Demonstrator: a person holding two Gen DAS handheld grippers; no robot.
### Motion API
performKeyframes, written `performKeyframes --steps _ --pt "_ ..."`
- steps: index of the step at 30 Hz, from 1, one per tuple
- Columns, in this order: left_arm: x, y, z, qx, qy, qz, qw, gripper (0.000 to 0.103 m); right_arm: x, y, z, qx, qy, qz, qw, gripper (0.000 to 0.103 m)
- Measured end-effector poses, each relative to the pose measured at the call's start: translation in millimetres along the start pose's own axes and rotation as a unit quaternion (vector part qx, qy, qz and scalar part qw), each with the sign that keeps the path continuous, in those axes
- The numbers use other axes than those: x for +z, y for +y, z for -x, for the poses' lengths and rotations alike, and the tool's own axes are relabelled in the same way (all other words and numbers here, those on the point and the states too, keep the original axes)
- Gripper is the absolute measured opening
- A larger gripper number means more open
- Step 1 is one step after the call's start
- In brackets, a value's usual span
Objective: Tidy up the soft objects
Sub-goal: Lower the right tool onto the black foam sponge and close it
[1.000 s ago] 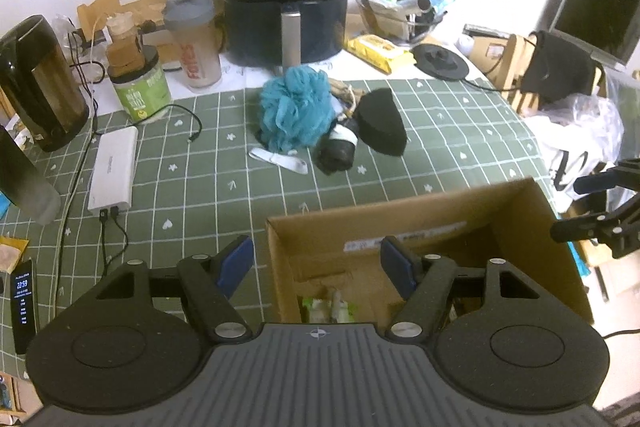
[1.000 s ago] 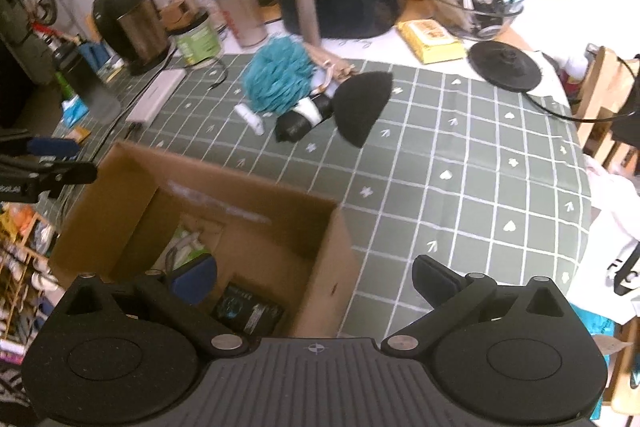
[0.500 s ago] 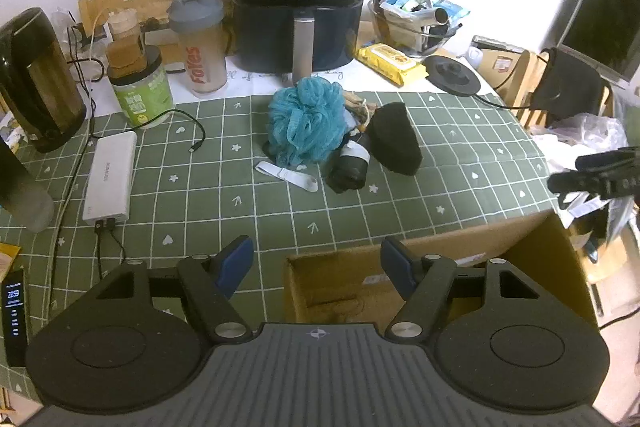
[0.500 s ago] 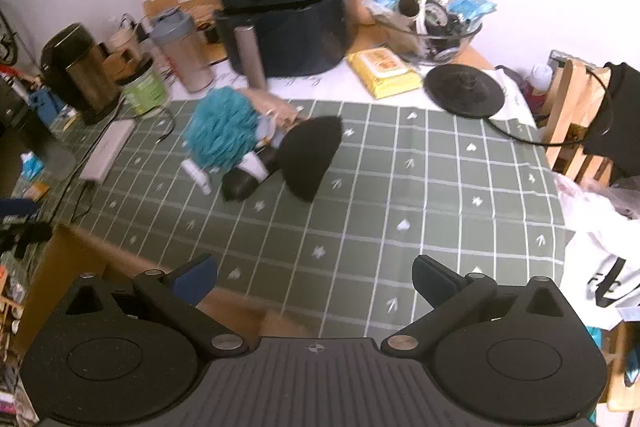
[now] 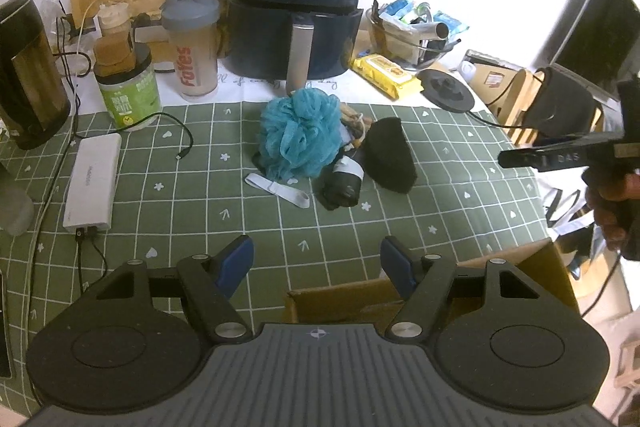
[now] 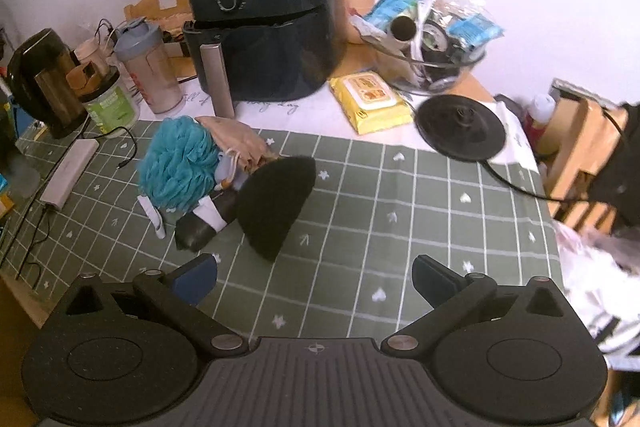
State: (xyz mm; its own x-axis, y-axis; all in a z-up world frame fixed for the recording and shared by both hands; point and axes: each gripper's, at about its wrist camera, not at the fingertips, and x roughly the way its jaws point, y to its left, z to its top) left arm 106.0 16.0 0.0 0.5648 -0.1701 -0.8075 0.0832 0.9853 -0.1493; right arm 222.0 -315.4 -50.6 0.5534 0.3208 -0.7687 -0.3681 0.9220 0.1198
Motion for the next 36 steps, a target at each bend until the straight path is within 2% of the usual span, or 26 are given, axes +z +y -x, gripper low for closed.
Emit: performKeyframes --steps 6,23,32,36 --pt "-0.5 14.7 0.2 0.013 -0.009 0.028 0.9995 0.070 13.3 6.2 -28.6 0.009 -0.001 0.033 0.999 0.103" --pt "-18.2 51.4 -1.0 0.037 0.014 0.082 0.9959 0.070 33.5 35.8 -127.1 0.047 0.016 0.107 0.993 0.103" --pt "-26.3 66.1 2.7 0.051 0.021 0.106 0.9928 0.070 36.2 53.2 -173.6 0.047 0.046 0.123 0.990 0.103" --pt "-27.7 70.2 1.9 0.053 0.024 0.112 0.9920 0.070 33.9 54.4 -185.5 0.034 0.068 0.115 0.990 0.097"
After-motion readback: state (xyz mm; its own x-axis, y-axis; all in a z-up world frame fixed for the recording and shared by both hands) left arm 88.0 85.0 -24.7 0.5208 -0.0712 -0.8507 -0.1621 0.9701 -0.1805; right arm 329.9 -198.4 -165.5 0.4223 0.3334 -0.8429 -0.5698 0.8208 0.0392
